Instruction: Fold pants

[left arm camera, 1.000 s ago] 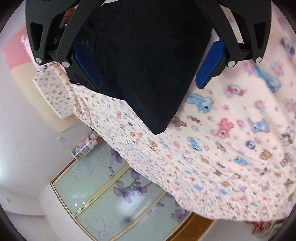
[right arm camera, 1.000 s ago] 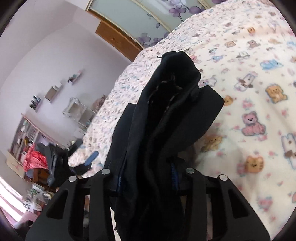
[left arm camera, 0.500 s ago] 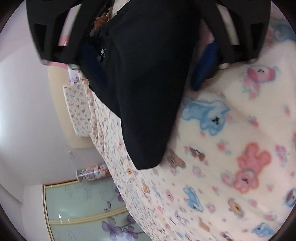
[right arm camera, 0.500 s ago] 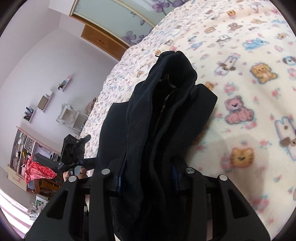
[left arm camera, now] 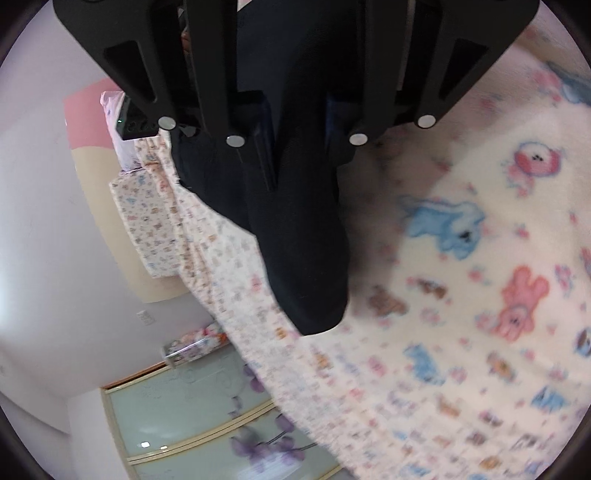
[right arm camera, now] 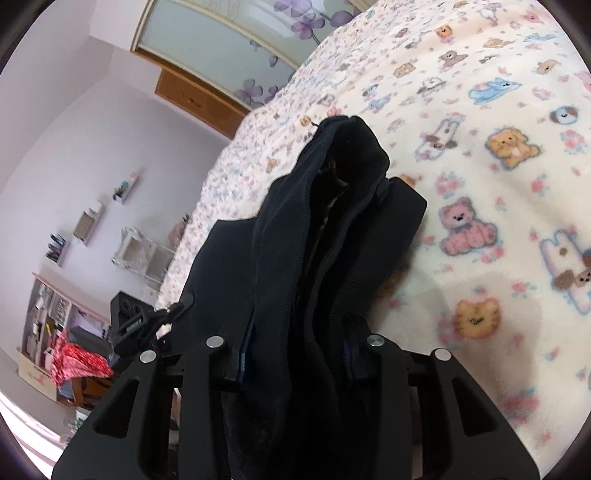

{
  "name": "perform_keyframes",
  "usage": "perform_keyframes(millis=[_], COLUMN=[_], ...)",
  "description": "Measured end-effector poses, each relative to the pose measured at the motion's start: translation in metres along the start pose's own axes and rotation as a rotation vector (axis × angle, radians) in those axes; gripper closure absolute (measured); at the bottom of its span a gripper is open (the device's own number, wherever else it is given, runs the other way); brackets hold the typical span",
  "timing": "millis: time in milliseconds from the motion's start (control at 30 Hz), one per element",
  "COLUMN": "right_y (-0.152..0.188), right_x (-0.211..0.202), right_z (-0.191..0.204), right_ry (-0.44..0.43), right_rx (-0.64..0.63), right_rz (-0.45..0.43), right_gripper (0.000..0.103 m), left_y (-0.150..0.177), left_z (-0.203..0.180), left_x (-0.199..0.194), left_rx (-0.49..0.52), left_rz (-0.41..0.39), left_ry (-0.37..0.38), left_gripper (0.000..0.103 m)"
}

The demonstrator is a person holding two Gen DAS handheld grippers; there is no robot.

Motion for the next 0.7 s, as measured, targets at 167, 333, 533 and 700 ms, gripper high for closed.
perform_keyframes(millis=[167,333,533,700], right_y=[-0.011,-0.029,-0.031,-0.025], right_x=[-0.01,-0.029,-0.021,-0.01], right_z=[0.006,0.01,-0.014,-0.038], right_ry=[-0.039,-0.077,0.037,0.14], right_rx=[0.009,0.014,0.024,0.058], right_rz=[-0.063,-0.181,-0.199,-0.185], right_gripper=[0.067,0.067,0.068,0.067], left_y=[0.004,0.007,0.011,0.013], left_z=[-0.025,-0.04,-0.019,-0.005], left_x=[-0.008,-0.005,0.021,0.031], left_rx=[0.051,0.066,0.042,0.087], left_rz=[-0.066,-0.122,-0.105,-0.103], left_ry=[0.057,0.117,0.031,-0.072], left_gripper=[0.086,0.086,0.085,0.082])
Point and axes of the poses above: each gripper's, at about its wrist camera, not at the fingertips, and x roughly the way its jaws point, z to its left, y to its underside, the point moved 5 cm from there along x, roughly the way its jaws point, and after that the axes turned 8 degrees about -z, right-handed, at the moved point
